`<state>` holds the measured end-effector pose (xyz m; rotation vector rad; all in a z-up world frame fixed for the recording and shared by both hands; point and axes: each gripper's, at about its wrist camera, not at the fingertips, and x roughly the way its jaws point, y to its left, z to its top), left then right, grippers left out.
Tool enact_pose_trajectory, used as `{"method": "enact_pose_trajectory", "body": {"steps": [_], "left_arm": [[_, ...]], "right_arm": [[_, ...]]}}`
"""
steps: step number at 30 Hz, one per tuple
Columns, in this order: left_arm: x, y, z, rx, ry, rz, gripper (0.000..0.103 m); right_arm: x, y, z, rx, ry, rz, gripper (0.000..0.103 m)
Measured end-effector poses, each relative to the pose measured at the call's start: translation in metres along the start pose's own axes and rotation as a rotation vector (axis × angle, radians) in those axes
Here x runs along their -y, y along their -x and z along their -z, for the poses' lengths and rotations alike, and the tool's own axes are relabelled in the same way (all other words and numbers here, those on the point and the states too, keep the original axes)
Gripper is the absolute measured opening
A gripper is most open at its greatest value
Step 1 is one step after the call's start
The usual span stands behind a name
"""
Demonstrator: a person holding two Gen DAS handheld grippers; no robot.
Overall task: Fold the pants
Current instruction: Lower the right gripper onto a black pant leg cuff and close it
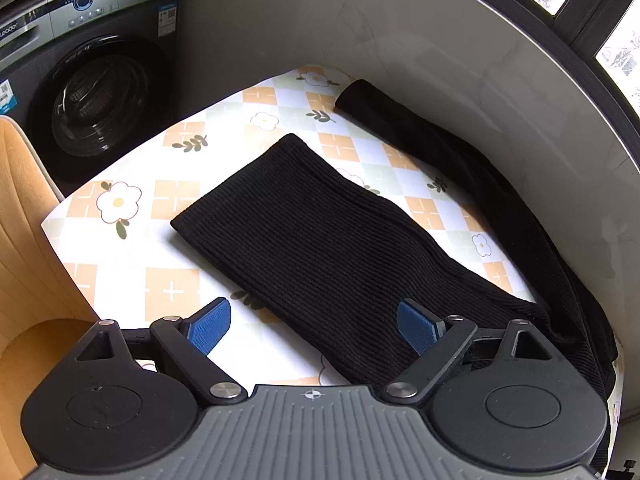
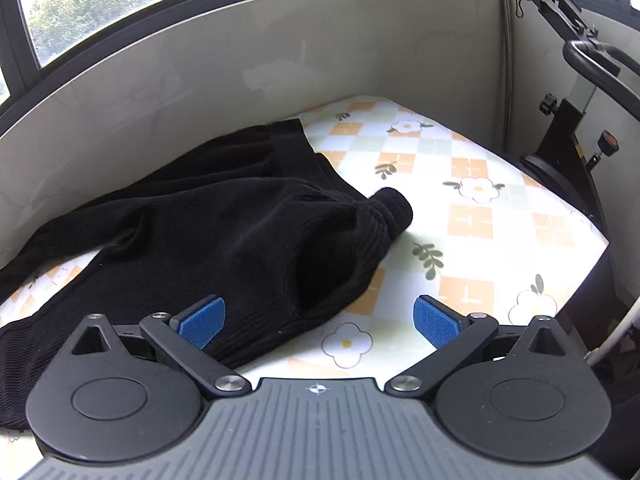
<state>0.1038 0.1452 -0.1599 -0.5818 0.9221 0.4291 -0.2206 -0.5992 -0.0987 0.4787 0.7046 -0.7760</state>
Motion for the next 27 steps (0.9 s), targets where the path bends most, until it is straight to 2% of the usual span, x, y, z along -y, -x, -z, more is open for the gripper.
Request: {"method": "enact_pose_trajectory", "body": {"steps": [6,11,14,17,19,27], "left_arm": [[0.006,-0.027,0.012,-0.050,0.008,-0.017,0.087],[0.026,-0.039,0.014,-0.076,-0.016,-0.029,0.087],[0.052,-0.050,0.016,-0.080,-0.057,-0.011,0.087],[0.074,-0.058,0.018,-0.087,-0.091,0.017,0.087],[0.098,-0.066,0.024,-0.097,-0.140,0.018,0.087],[0.168,-0.097,0.044,-0.123,-0.282,0.044,0.087]], "right_arm": [[0.019,-0.028,-0.002,-0.004,-0.022,-0.009,0.096],[0.030,-0.048,-0.033,0.069,-0.046,0.032,0.093],[0.040,-0.062,-0.055,0.079,-0.103,0.026,0.093],[0.052,-0.082,-0.067,0.039,-0.166,-0.002,0.093],[0.059,-0.095,-0.070,0.002,-0.218,-0.021,0.088],[0.086,-0.128,-0.070,-0.094,-0.427,-0.083,0.086]]}}
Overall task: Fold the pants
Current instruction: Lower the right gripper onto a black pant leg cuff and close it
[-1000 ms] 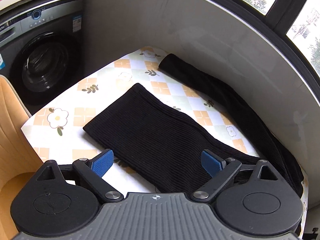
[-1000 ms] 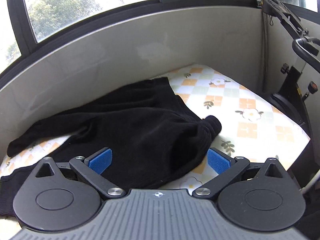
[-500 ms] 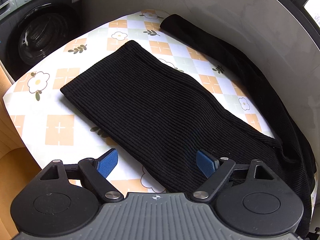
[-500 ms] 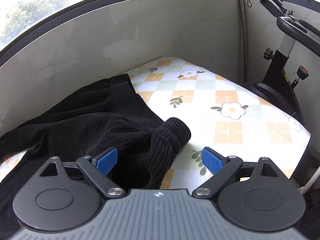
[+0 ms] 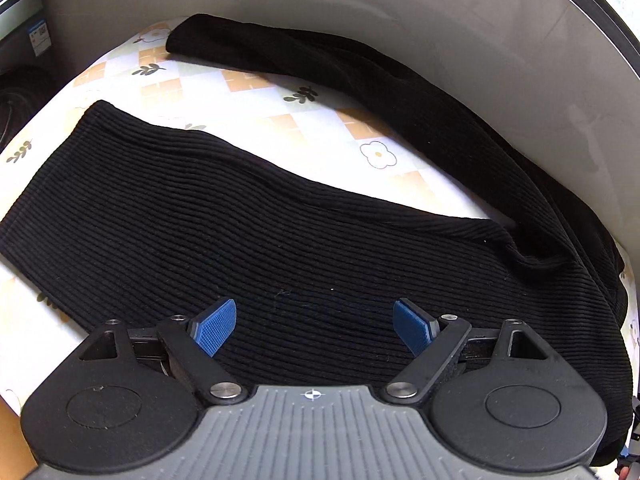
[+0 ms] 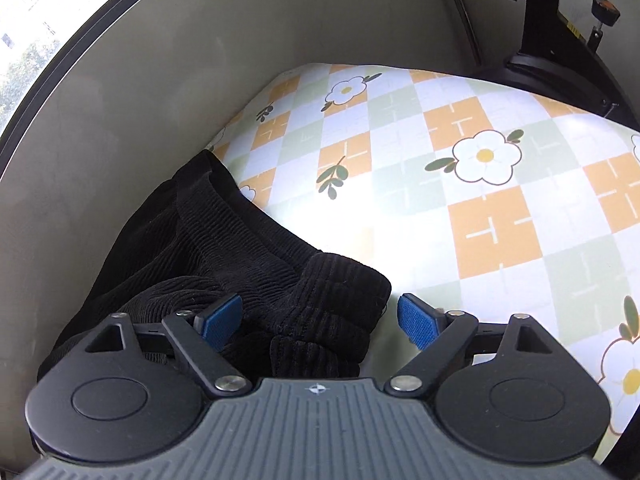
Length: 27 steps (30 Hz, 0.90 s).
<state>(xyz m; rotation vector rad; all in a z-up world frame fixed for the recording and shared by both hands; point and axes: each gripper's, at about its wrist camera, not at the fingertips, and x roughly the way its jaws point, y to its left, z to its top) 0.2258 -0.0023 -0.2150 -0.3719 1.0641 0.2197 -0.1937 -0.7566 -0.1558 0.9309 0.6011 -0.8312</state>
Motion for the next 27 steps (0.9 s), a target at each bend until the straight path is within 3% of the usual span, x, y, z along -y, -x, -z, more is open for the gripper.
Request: {"method": "enact_pose_trajectory", "body": {"steps": [4,9,13,14,16,21,23,27], "left_arm": [[0.026,-0.019,0.001,-0.029,-0.042,0.004,0.087],[0.048,-0.039,0.007,-0.059,-0.093,-0.001,0.087],[0.045,-0.055,0.006,-0.097,-0.107,-0.015,0.087],[0.046,-0.058,0.007,-0.104,-0.107,-0.018,0.087],[0.047,-0.063,0.010,-0.116,-0.106,-0.023,0.087],[0.052,-0.073,0.018,-0.141,-0.119,-0.043,0.088],[0.059,-0.077,0.021,-0.145,-0.144,-0.060,0.091],[0.072,-0.083,0.026,-0.158,-0.191,-0.076,0.093]], "right_arm": [[0.012,-0.009,-0.007,-0.032,-0.108,-0.034,0.079],[0.009,-0.012,-0.012,-0.048,-0.111,-0.027,0.078],[0.006,-0.007,-0.014,-0.047,-0.091,0.017,0.043],[0.003,-0.003,-0.016,-0.036,-0.081,0.012,0.039],[-0.011,0.013,-0.022,0.044,0.006,0.008,0.029],[-0.072,0.056,-0.011,0.331,0.426,-0.002,0.023],[-0.071,0.046,-0.010,0.322,0.444,0.053,0.023],[-0.036,0.020,-0.008,0.237,0.340,0.139,0.021]]}}
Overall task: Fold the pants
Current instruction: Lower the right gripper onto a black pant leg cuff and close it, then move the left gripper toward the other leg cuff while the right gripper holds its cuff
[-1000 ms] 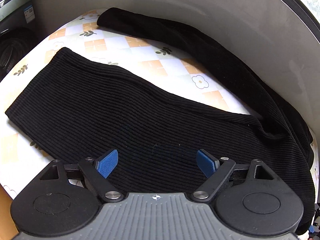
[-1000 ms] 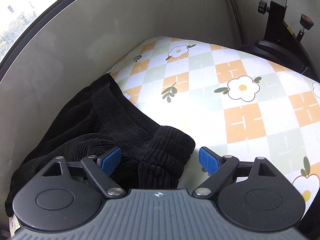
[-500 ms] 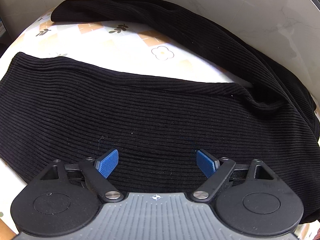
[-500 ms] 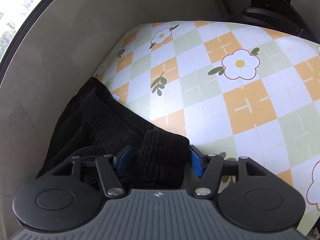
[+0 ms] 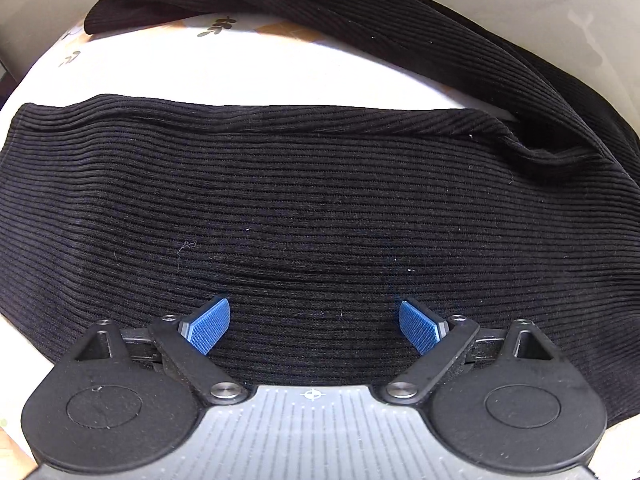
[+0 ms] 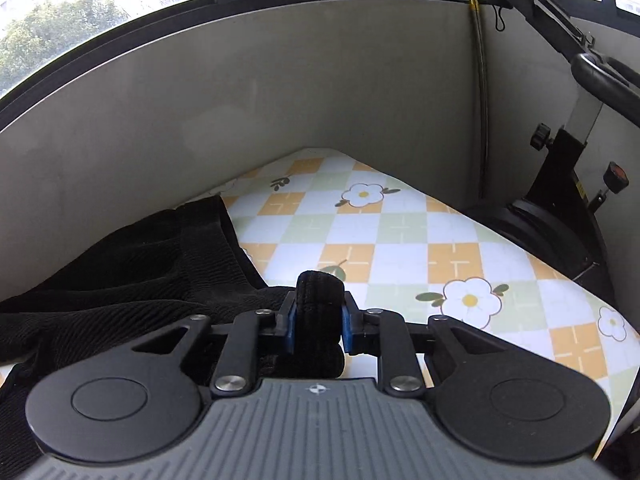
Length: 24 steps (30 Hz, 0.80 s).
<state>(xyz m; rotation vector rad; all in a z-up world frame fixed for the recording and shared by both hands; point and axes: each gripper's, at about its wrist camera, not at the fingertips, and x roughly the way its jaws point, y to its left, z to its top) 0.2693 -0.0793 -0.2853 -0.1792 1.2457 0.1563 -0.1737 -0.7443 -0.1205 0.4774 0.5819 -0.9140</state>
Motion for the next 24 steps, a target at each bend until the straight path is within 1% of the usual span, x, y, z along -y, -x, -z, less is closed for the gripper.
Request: {"method": "enact_pose_trajectory", "body": {"steps": [3,7,10,13,15,16,17,18,19,20,21,24], "left_arm": [[0.007,-0.002,0.003,-0.017,-0.044,0.003,0.095],[0.021,-0.006,0.009,-0.047,-0.102,0.025,0.098],[0.035,-0.009,0.014,-0.061,-0.151,0.071,0.102],[0.049,-0.010,0.020,-0.062,-0.214,0.114,0.102],[0.055,-0.011,0.021,-0.065,-0.235,0.146,0.102],[0.056,-0.012,0.022,-0.067,-0.239,0.155,0.102],[0.052,-0.013,0.020,-0.068,-0.235,0.164,0.102],[0.047,-0.012,0.019,-0.070,-0.222,0.176,0.102],[0.041,-0.011,0.016,-0.072,-0.202,0.190,0.102],[0.035,-0.011,0.015,-0.073,-0.175,0.204,0.102],[0.028,-0.011,0.014,-0.073,-0.145,0.214,0.102],[0.006,-0.010,0.015,-0.060,-0.063,0.214,0.101]], "right_arm": [[0.016,-0.001,0.007,-0.017,-0.047,0.030,0.021],[0.030,0.004,0.008,-0.014,-0.033,0.073,0.021],[0.046,0.008,0.008,-0.014,-0.035,0.117,0.021],[0.061,0.008,0.010,-0.019,-0.037,0.182,0.021],[0.065,0.008,0.011,-0.034,-0.049,0.214,0.023],[0.064,0.008,0.011,-0.047,-0.052,0.219,0.028],[0.062,0.010,0.009,-0.057,-0.051,0.227,0.030],[0.056,0.014,0.007,-0.055,-0.045,0.241,0.039],[0.051,0.019,0.005,-0.046,-0.040,0.257,0.054],[0.046,0.025,0.003,-0.031,-0.030,0.261,0.060],[0.040,0.032,0.000,-0.008,-0.019,0.247,0.063],[0.021,0.048,-0.008,0.025,0.001,0.176,0.063]]}}
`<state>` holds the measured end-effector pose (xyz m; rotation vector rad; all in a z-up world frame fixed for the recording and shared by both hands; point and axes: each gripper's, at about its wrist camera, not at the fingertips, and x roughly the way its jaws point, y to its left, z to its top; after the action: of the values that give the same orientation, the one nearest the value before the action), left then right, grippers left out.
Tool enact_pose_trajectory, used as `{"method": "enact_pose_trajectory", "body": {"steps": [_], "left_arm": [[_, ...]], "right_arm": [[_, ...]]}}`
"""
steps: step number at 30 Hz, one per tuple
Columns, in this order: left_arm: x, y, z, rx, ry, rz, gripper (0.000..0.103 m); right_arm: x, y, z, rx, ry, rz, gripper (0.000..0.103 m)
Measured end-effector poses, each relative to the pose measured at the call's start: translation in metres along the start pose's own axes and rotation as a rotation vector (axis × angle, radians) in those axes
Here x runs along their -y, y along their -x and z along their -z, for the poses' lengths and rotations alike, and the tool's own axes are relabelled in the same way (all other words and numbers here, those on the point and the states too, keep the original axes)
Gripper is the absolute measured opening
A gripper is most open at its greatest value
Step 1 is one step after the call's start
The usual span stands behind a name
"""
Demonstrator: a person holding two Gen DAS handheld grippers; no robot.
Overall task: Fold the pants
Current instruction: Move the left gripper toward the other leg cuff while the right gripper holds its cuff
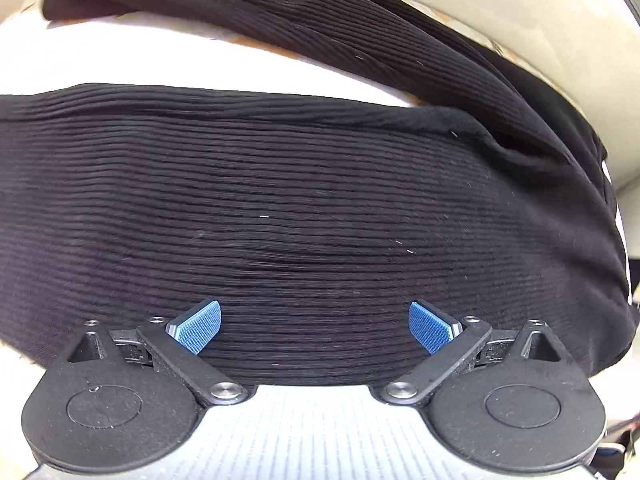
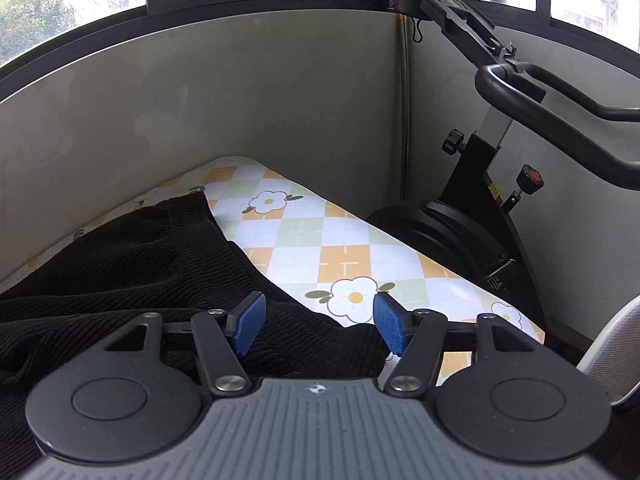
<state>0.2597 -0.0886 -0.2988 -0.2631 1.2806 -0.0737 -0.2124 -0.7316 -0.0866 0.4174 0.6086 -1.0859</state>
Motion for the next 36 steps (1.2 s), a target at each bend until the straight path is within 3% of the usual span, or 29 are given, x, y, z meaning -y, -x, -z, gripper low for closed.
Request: {"method": "enact_pose_trajectory", "body": {"steps": [8,16,20,24,29,36], "left_arm": [[-0.080,0.031,-0.014,0.113,0.191,-0.041,0.093],[-0.158,0.101,-0.075,0.343,0.327,-0.160,0.083],[-0.198,0.135,-0.100,0.420,0.425,-0.221,0.080],[-0.215,0.148,-0.118,0.442,0.499,-0.260,0.075],[-0.225,0.128,-0.125,0.411,0.592,-0.249,0.074],[-0.236,0.117,-0.127,0.357,0.615,-0.212,0.072]], "right_arm": [[-0.083,0.025,-0.019,0.005,0.059,-0.243,0.063],[-0.194,0.010,-0.051,-0.002,0.163,-0.505,0.063],[-0.240,-0.014,-0.045,-0.077,0.255,-0.599,0.063],[-0.277,-0.040,-0.010,-0.199,0.410,-0.669,0.060],[-0.298,-0.059,0.024,-0.310,0.500,-0.675,0.055],[-0.310,-0.062,0.038,-0.304,0.557,-0.658,0.055]]}}
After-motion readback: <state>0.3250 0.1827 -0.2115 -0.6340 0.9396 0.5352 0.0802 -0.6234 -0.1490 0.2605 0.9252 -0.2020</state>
